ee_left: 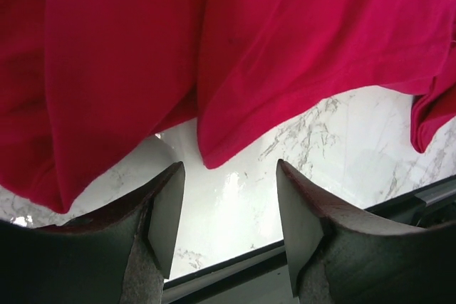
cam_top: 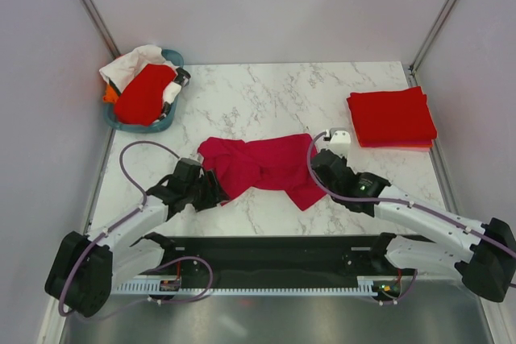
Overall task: Fold and stack the t-shirts
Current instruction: Flatten the tshirt out
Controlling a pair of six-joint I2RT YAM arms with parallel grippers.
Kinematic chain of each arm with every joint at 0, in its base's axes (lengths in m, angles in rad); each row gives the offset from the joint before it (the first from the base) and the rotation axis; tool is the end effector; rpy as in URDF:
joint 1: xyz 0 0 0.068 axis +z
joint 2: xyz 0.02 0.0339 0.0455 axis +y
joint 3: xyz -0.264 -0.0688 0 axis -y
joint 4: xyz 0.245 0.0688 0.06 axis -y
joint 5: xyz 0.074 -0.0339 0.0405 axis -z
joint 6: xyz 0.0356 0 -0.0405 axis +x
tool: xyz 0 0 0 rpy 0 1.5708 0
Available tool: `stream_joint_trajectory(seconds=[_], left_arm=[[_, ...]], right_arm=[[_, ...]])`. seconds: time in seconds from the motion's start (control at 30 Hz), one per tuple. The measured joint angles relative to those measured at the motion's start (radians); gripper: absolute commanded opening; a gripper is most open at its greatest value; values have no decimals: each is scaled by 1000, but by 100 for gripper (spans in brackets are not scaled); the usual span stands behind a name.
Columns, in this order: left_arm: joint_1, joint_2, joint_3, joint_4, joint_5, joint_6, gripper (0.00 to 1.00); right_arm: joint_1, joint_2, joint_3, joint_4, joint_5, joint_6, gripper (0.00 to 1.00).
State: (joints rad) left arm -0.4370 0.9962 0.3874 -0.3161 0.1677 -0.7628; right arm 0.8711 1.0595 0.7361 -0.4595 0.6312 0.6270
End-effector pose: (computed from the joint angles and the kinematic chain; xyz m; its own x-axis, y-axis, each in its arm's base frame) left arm 0.1583 -0.0805 0.1571 -0.8743 -0.3435 -0.3430 -0.1325 0.8486 -0.5122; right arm 0.1545 0.1510 0.2503 -0.5722 0.0558 -0.8182 -0.0155 0.9968 0.0788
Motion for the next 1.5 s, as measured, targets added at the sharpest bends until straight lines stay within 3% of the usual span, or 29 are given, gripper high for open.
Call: stream_joint_trajectory(seconds=[0.23,0.3,0.4,0.43,0.6,0.8,0.93,1.13,1.3,1.5], left_arm=[[-29,81,-8,103,-10,-32,57],[-39,105,-8,143,-13,-46,48],[-43,141,-19,197,-29,-69,18],[-43,151,-23,207,-29,-76,2],[-43,149,-22,211,-48,-77,2],[-43,24,62,65,-61,-56,2],[-10,-90,217,-62,-58,-16,2],[161,-169,470,-212,-33,57,2],[289,-119,645,-329,12,113,2],[360,6,945,-449,57,155,2]], right_arm=[[-10,-41,-31,14,-18,18,0],[-15,-54,-40,20,-23,26,0],[-20,-73,-53,27,-25,37,0],[-23,-81,-59,31,-25,40,0],[-61,-116,-90,26,-30,58,0],[-171,-150,-118,3,-52,62,0],[-217,-198,-139,-15,-64,62,0],[-290,-190,-139,-34,-84,57,0],[-315,-124,-73,-80,-84,26,0],[-328,-89,156,-123,-66,-43,0]])
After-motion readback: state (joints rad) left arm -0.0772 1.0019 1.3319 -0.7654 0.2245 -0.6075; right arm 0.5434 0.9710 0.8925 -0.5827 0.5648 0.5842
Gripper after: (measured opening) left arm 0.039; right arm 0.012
